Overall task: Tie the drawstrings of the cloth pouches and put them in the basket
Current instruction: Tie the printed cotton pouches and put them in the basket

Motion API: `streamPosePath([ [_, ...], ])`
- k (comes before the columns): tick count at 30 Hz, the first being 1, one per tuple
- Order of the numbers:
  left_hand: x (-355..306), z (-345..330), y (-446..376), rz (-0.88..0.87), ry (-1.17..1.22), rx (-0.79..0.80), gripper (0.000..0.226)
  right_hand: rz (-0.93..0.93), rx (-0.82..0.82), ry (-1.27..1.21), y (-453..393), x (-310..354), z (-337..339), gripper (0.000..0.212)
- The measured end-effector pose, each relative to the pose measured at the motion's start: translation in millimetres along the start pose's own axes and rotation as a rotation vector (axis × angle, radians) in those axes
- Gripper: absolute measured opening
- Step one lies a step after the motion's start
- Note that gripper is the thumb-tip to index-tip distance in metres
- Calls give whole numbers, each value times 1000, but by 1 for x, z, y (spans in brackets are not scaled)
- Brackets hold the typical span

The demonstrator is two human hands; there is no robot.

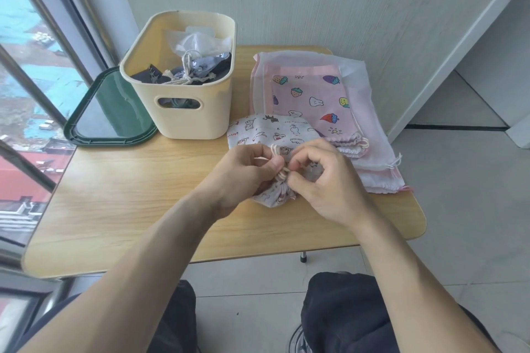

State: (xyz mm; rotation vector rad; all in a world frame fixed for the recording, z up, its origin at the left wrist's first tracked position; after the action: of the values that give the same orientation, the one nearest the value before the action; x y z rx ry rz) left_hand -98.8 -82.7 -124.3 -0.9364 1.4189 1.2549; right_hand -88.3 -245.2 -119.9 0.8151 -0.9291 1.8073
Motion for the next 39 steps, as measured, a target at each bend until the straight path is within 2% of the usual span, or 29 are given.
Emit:
streamPosePath([
  [4, 6, 3, -3, 154, 137, -63, 21, 137, -139, 61, 5, 7, 6, 10],
  [7, 8, 2, -4, 186, 235, -64, 18, 253, -121, 112, 9, 14, 2, 10],
  [10, 7, 1, -4, 197, 254, -58, 8, 278, -116, 199, 7, 13, -2, 12],
  [13, 6, 1, -4, 199, 221, -78, 7, 244, -52, 250, 5, 12, -4, 11],
  [16, 9, 5, -6, 186, 183, -129, 19, 141, 126, 286, 8, 13, -9, 12],
  [19, 11, 10, -9, 90, 83, -282, 25, 86, 229, 364, 15, 17, -12, 13],
  [22, 9, 12, -11, -23, -63, -390, 26, 87, 256, 473, 21, 26, -15, 16],
  [31, 23, 9, -16, 6, -159, -474, 22, 66, 425, 536, 34, 31, -18, 16],
  [37, 25, 6, -18, -26, -214, -471, 25, 58, 463, 543, 35, 28, -16, 19],
  [39, 21, 8, -18, -64, -326, -444, 22, 4, 433, 439, 33, 25, -14, 20],
])
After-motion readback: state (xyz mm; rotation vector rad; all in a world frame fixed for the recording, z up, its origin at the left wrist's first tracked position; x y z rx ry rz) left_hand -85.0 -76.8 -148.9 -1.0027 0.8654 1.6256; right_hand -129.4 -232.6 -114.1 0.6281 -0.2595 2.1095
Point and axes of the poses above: each hand's wrist, its own y-axis away from the middle knuckle, its own z-axis out of the back of the hand, x = y × z, the point moved 3 cm from there along -y, towards the middle knuckle, and after that the axes turned 5 degrees about -y, right-handed, at the moved point
